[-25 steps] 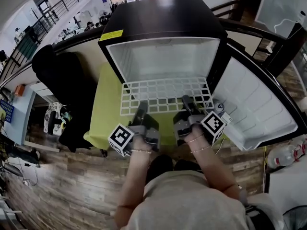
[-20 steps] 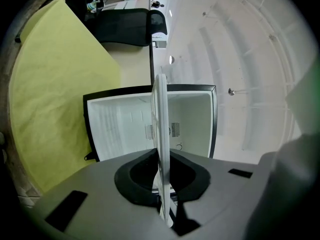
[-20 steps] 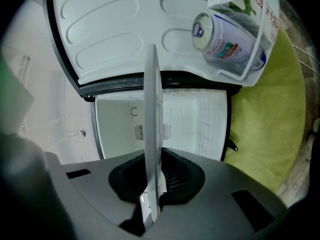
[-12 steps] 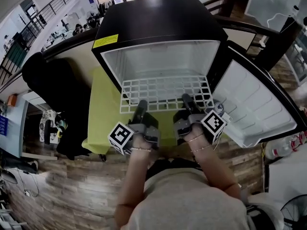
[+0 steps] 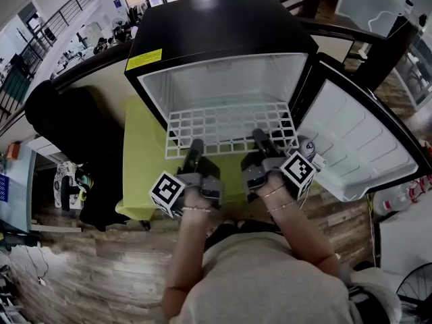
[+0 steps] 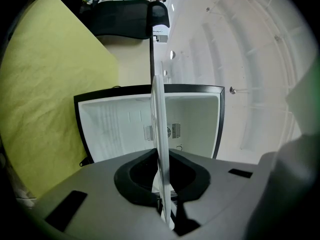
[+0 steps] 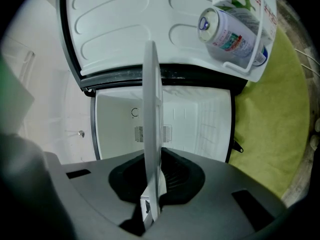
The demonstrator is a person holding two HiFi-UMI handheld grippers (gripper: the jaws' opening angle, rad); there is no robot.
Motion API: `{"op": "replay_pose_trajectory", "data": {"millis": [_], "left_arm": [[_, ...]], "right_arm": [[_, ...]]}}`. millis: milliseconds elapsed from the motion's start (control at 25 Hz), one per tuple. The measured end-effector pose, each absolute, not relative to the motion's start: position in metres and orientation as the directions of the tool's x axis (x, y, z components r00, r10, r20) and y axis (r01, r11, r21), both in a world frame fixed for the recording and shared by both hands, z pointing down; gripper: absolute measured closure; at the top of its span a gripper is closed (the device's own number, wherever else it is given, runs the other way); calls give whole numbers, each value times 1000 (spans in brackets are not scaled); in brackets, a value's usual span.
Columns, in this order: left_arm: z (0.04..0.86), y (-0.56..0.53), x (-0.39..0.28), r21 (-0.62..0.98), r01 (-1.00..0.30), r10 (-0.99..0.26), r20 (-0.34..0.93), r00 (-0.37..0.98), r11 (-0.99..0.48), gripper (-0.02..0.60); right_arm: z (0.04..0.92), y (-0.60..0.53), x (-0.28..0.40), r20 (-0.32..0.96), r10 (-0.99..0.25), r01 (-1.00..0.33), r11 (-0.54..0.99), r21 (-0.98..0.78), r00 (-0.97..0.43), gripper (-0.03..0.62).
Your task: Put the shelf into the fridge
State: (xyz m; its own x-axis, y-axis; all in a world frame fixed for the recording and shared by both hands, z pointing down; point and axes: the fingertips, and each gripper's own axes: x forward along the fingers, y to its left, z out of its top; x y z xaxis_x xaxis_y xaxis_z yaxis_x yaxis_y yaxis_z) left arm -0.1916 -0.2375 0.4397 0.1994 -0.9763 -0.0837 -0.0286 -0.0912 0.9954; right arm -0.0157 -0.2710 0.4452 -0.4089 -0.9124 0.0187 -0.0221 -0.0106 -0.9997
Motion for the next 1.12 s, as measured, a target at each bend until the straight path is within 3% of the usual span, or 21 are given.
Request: {"op": "replay_pose_trajectory", "data": {"millis": [1120], "left_arm": [[442,-243,-191,995,-40,-979,-78,191,-87,543]], "right_arm": [[445,-286,-17,14,-909,-20,-6,-1000,-417,560]]}}
